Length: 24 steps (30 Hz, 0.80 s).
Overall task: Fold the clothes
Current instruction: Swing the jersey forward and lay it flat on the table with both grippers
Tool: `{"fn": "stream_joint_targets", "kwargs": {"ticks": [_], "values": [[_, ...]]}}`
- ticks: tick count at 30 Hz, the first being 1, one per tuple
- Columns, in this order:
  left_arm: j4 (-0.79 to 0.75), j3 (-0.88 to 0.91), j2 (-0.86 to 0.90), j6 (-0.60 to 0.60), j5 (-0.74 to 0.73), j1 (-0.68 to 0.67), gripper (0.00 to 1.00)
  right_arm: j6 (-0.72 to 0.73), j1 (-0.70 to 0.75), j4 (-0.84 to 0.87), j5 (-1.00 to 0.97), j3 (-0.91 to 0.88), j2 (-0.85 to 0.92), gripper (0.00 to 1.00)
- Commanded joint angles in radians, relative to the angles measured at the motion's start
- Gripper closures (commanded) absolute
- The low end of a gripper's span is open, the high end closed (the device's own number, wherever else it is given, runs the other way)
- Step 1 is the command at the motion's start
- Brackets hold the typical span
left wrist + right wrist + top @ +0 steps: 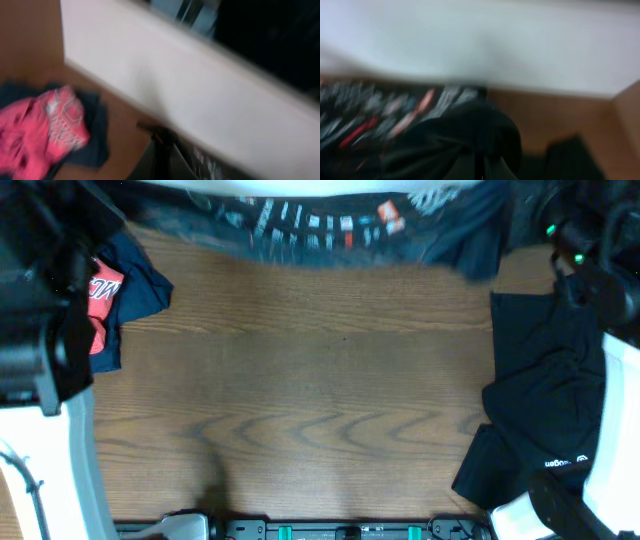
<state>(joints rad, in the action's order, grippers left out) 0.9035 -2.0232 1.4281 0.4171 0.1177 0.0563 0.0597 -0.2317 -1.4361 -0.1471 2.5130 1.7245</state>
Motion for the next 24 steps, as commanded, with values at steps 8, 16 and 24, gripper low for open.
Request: {"fn": "stream_joint_targets", "kwargs": {"ticks": [8, 16, 24], "values": [[0.351, 0.202, 0.227, -0.013, -0.208, 0.0, 0.94, 0.02, -0.011, -0.262, 0.302, -0.335, 0.05, 0.99], [0.375, 0.254, 0.257, -0.013, -0.159, 0.001, 0.94, 0.093, -0.011, -0.189, 0.302, -0.651, 0.051, 0.99], [0.375, 0.259, 0.259, -0.001, -0.113, 0.025, 0.94, 0.105, -0.011, -0.065, 0.325, -0.942, 0.051, 0.99]]}}
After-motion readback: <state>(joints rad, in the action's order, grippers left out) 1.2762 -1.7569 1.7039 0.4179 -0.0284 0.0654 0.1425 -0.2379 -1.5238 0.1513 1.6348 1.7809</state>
